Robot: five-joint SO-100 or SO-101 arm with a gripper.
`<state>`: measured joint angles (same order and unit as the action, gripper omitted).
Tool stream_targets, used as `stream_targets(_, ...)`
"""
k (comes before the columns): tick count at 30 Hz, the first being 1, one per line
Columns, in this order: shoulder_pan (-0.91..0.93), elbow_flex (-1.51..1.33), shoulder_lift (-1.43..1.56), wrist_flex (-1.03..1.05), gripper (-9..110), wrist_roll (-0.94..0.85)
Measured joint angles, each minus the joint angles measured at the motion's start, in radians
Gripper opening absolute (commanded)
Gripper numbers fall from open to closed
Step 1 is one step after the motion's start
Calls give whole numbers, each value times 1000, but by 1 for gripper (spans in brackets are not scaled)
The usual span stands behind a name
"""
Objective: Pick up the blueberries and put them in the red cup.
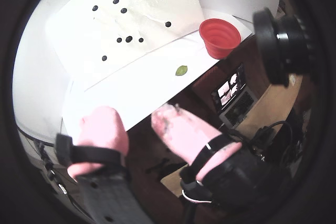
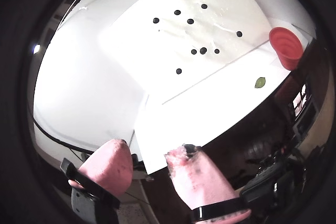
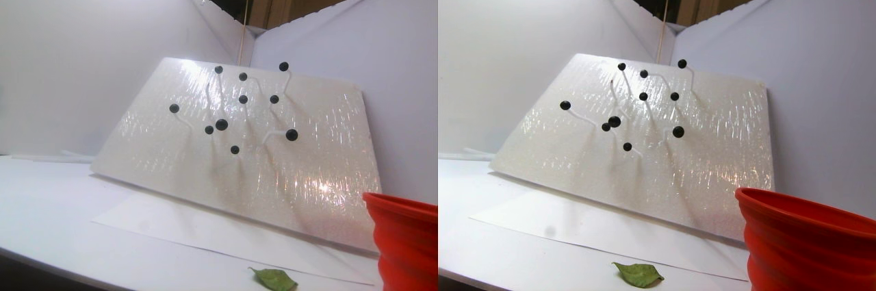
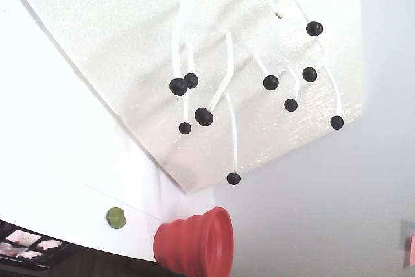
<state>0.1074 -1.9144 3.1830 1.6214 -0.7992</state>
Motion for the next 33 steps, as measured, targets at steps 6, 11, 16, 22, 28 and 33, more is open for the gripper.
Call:
stream_targets(6, 2, -44, -97, -71, 14, -170)
stream_targets(11, 18, -114, -117, -121, 14, -290)
stream_targets(16, 48, -164, -141, -193, 14, -399)
stream_targets(22, 74, -170, -225, -282, 14, -512)
stream_targets(28, 84, -198, -316, -376, 14, -594)
stream_targets(33, 101, -238, -331, -426, 15, -660)
